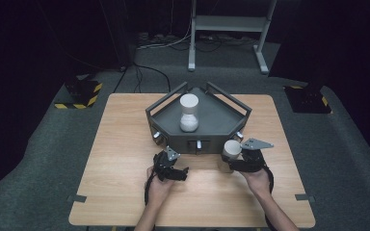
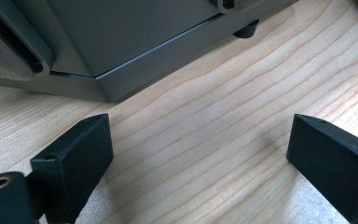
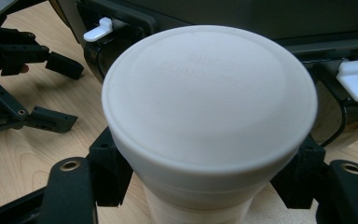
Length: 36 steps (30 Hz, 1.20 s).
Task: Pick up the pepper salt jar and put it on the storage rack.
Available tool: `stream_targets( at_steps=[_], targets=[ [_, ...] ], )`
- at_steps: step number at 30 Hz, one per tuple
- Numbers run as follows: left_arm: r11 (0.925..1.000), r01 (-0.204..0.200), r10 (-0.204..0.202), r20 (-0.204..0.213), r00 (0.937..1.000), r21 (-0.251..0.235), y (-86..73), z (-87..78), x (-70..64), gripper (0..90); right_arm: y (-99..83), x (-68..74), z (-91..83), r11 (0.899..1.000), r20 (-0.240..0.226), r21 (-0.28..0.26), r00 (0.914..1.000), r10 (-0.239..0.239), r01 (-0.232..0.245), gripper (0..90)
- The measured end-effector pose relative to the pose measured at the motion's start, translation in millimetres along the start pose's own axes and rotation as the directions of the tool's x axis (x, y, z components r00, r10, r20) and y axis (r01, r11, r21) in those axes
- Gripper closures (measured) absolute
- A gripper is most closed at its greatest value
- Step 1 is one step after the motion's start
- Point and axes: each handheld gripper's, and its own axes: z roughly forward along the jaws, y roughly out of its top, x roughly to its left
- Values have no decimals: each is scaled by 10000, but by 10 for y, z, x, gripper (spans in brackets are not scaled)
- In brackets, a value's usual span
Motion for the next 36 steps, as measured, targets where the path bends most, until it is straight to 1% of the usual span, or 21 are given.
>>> stream_targets(
  at_steps=[11,23,27,28,33,36],
  targets=[
    [10000,5,-5,2,10000,-4,-1,0,0,70,3,45,-9,9996,166,-21,9994,-297,297,352],
    [10000,3,-3,1,10000,-3,0,0,0,71,-16,52,-13,9994,187,-110,9993,-335,337,354],
    [10000,2,-2,0,10000,-6,-1,0,0,70,-10,58,-17,9993,98,-84,9993,-373,374,355],
    [10000,-2,2,0,10000,0,0,0,0,70,-7,59,-18,9989,77,-86,9990,-450,451,355],
    [10000,6,-6,2,10000,-3,-1,0,0,70,8,52,-44,9991,-47,-164,9992,-393,392,355],
    [10000,1,-1,-1,10000,-2,0,0,0,71,27,40,-66,9988,-91,-173,9989,-455,453,355]
  ],
)
